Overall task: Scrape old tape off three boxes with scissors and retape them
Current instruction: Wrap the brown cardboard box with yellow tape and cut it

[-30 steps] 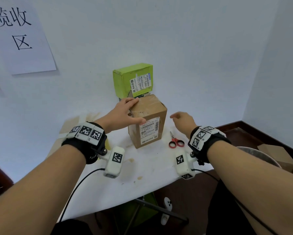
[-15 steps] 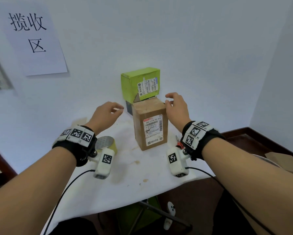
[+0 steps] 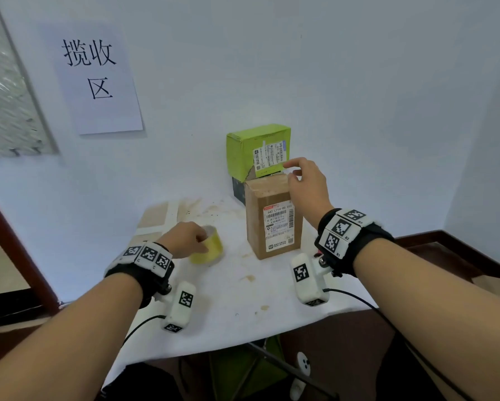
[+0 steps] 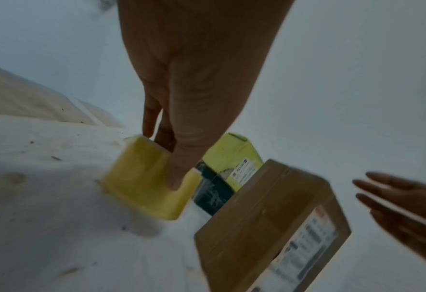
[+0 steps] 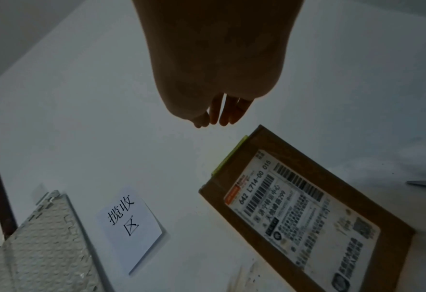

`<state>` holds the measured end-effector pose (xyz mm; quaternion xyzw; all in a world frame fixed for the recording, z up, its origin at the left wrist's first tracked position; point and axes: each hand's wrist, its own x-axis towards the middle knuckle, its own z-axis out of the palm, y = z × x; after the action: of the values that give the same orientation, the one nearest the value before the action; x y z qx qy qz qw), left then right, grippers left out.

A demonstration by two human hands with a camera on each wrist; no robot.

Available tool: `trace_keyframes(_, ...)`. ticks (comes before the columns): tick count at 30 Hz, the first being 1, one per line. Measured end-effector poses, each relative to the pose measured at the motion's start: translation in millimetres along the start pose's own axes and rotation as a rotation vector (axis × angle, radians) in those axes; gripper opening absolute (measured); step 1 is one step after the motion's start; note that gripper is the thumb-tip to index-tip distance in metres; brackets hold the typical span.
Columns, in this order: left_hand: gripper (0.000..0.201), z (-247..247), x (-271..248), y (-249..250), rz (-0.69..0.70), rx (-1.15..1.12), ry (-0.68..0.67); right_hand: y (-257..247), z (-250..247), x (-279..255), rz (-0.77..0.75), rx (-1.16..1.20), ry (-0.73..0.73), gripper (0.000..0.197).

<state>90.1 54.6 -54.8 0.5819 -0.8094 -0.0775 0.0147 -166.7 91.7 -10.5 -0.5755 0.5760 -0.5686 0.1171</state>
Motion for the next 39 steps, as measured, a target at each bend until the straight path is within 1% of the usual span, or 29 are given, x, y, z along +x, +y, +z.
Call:
trace_keyframes(3, 0.021, -17.8, -6.0, 4.0, 0.088, -0.314, 0.270, -8.7, -2.1, 6.5, 0.028, 0.109, 0.021, 0.027)
trace_keyframes(4, 0.015, -25.7, -8.8, 9.4, 0.132, -0.416, 0.337, -13.1, -1.9, 9.8, 0.036, 0.159, 0.017, 0.025)
trace_keyframes(6, 0.007, -42.2, -14.5, 24.6, 0.237, -0.574, 0.399, -25.0, -0.6, 16.5, 0.040, 0.263, -0.011, 0.023)
trace_keyframes(8, 0.005, -53.1, -18.0, 40.9, 0.321, -0.698, 0.393, -35.4, 1.1, 19.3, 0.031, 0.273, -0.077, 0.019)
trace_keyframes(9, 0.005, -58.6, -18.8, 48.6, 0.359, -0.741, 0.392, -40.7, 0.9, 21.1, 0.018, 0.251, -0.117, 0.020)
trace_keyframes(12, 0.006, -69.5, -19.6, 66.8, 0.411, -0.817, 0.386, -52.7, -3.4, 22.4, 0.009, 0.233, -0.218, 0.039)
trace_keyframes(14, 0.006, -73.7, -19.1, 74.9, 0.417, -0.855, 0.390, -57.0, -8.4, 21.6, -0.002, 0.256, -0.234, 0.041)
trace_keyframes(19, 0.011, -77.6, -14.9, 84.5, 0.406, -0.952, 0.403, -57.3, -20.0, 17.0, -0.097, 0.228, -0.142, 0.023)
trace_keyframes(22, 0.011, -78.9, -13.9, 90.3, 0.402, -0.990, 0.391, -55.5, -24.3, 15.5, -0.133, 0.192, -0.127, 0.012)
trace_keyframes(28, 0.012, -84.0, -14.0, 98.0, 0.396, -1.079, 0.377, -61.6, -29.2, 7.9, -0.184, 0.189, -0.107, 0.011)
trace_keyframes(31, 0.013, -87.7, -15.3, 99.9, 0.402, -1.085, 0.374, -62.1, -28.8, 9.7, -0.191, 0.158, -0.099, 0.006)
trace_keyframes(35, 0.015, -91.4, -16.5, 102.1, 0.405, -1.071, 0.369, -63.6, -28.1, 12.8, -0.172, 0.160, -0.045, 0.010)
trace_keyframes(39, 0.016, -94.1, -17.3, 106.6, 0.412, -1.061, 0.358, -67.0, -26.9, 14.2, -0.132, 0.177, 0.016, 0.006)
